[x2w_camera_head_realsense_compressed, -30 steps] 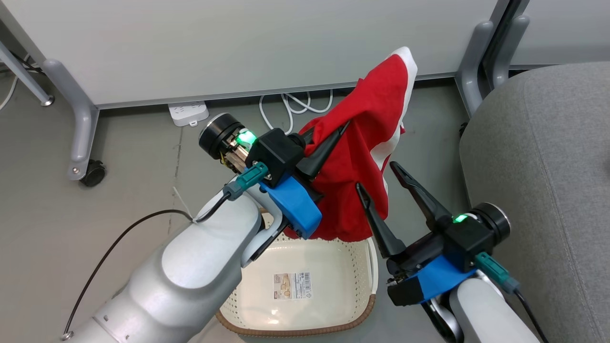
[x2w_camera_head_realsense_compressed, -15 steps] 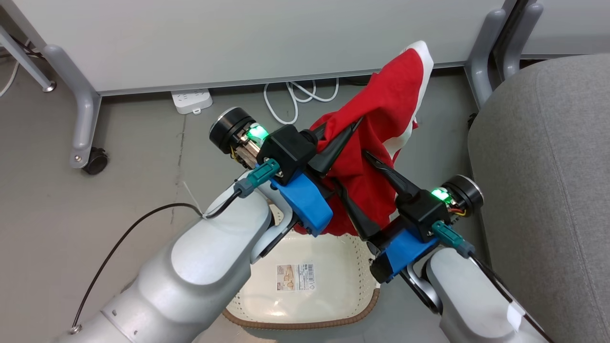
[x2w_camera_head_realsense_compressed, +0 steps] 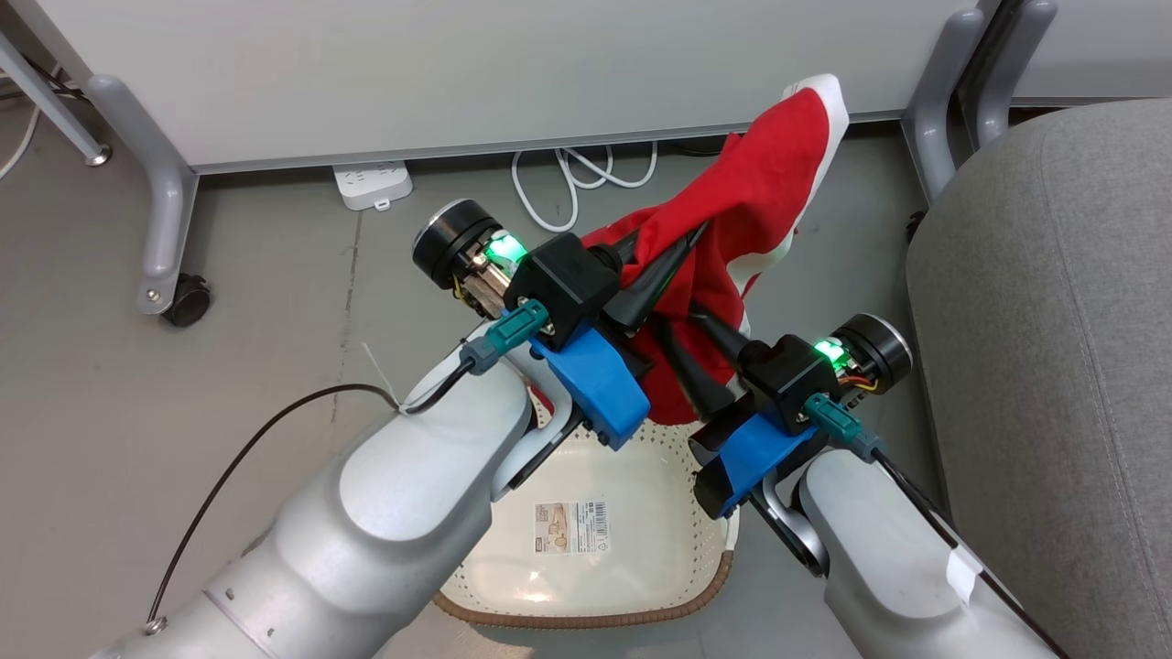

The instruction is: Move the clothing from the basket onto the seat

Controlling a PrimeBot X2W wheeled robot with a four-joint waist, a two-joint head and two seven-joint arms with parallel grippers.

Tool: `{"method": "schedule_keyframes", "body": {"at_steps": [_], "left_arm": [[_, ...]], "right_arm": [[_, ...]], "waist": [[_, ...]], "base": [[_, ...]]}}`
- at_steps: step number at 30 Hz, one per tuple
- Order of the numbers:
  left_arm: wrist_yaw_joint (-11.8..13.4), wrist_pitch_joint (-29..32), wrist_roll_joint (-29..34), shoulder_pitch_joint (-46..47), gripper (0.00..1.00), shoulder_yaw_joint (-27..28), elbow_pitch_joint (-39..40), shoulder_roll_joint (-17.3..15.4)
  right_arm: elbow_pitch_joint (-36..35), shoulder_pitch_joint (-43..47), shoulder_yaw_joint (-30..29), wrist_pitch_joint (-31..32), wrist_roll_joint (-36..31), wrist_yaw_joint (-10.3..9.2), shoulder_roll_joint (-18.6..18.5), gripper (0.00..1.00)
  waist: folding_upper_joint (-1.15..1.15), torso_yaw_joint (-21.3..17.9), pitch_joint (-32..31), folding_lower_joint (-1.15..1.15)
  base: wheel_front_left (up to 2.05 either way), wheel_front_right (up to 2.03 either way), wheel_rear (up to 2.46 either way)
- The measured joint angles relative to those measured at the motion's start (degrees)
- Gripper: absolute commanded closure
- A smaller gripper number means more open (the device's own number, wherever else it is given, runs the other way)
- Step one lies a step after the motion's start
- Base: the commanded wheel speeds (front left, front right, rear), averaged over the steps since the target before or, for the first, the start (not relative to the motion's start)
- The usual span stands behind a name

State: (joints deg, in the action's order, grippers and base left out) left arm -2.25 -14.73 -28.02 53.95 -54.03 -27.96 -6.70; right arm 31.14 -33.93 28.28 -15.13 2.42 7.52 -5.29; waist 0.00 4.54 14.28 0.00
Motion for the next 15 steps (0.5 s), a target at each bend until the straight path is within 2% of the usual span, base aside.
{"method": "schedule_keyframes", "body": {"at_steps": [15], "left_arm": [[-0.2, -0.1, 0.0, 0.0, 1.00, 0.0, -0.5, 0.0]], "right_arm": [[0.1, -0.1, 0.8, 0.0, 0.6, 0.00, 0.1, 1.00]], "waist": [[0.00, -0.5, -0.7, 0.00]], "base": [[0.00, 0.00, 0.00]]}}
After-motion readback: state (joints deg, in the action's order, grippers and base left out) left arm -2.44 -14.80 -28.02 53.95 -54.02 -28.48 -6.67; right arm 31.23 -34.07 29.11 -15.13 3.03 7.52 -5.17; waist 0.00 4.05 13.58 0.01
